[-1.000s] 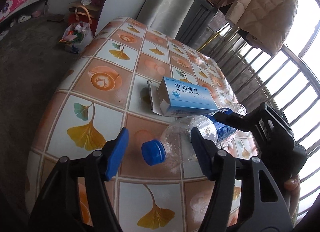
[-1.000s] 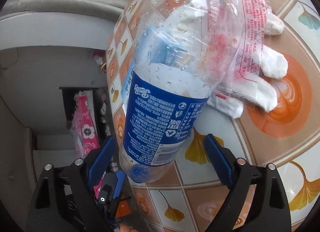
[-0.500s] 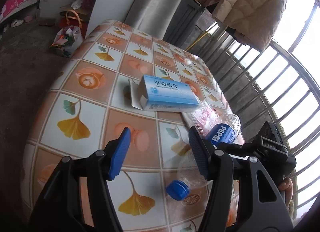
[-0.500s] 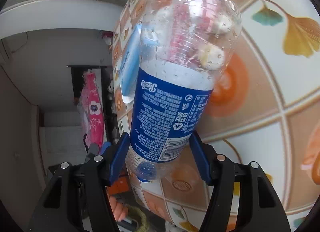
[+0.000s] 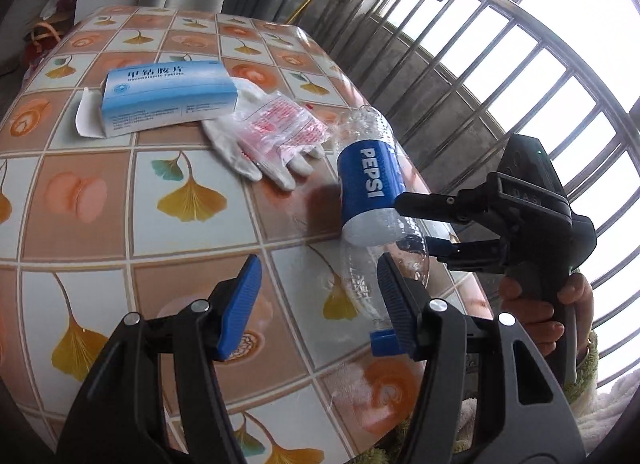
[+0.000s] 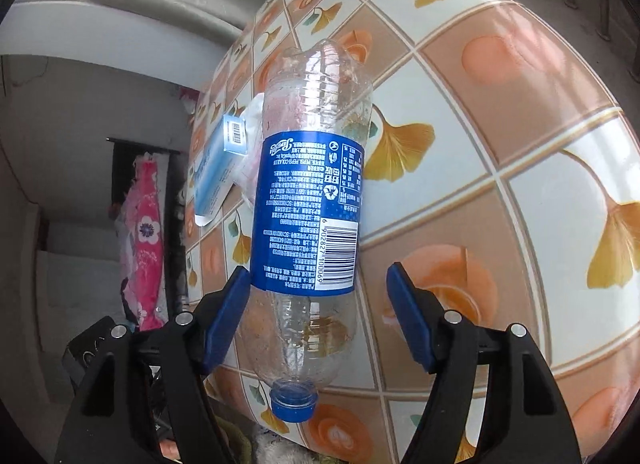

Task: Collect trash
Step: 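Hold the Pepsi bottle in the right gripper while the left gripper grasps the plastic packet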

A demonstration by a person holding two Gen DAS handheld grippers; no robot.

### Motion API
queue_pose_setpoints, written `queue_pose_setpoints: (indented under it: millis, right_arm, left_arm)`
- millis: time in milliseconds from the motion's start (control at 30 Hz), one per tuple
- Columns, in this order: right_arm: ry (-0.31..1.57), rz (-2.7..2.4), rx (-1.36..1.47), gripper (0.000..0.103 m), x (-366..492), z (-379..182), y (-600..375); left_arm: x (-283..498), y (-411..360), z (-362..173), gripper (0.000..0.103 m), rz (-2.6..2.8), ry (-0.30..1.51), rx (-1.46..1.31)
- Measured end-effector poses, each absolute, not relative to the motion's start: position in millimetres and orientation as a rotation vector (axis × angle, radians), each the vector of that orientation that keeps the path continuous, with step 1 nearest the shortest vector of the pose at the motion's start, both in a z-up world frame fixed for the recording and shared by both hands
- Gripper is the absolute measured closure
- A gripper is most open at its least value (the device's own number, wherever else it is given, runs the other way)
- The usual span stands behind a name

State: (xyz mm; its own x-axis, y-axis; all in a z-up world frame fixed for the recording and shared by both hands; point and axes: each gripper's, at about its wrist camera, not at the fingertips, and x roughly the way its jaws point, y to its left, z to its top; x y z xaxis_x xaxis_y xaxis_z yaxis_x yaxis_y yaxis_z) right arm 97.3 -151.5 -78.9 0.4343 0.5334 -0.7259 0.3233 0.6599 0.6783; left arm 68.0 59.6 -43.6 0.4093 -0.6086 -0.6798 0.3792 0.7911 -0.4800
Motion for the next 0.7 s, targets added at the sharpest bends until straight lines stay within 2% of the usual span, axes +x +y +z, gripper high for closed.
queue_pose_setpoints:
  millis: [33, 133, 267, 500, 600, 667, 700]
  right_arm:
    - [1.149, 0.162, 0.893, 0.035, 96.9, -82.5, -153.1]
    - [1.131, 0.209, 0.903, 0.048, 98.3, -81.9, -154.1]
    - [1.131, 0.211, 0.880, 0.048, 92.6, -76.3, -169.4]
    - [1.142, 0.190, 0.776, 0.049, 85.3, -62.1, -194.3]
    - [1.143, 0.155, 0.751, 0.045, 85.6, -58.6, -197.1]
    - [1.142, 0.158, 0.754, 0.034, 89.5, -60.4, -195.0]
    - [1.146, 0.170, 0.765, 0.033, 89.6, -62.9, -194.8]
  left_arm:
    - [69.7, 59.1, -41.0, 0.047, -0.619, 0.952, -0.263]
    - [82.8, 63.3, -34.6, 0.047, -0.577, 0.932, -0.265]
    - [103.2, 56.4, -30.7, 0.052, -0.519, 0.913, -0.204]
    - [137.1, 18.0, -32.9, 0.055, -0.499, 0.864, 0.007]
    - [150.3, 1.5, -39.0, 0.055, -0.490, 0.850, 0.106]
    - [158.5, -8.7, -45.0, 0.057, -0.488, 0.853, 0.165]
    - [161.9, -12.3, -48.3, 0.059, -0.485, 0.858, 0.187]
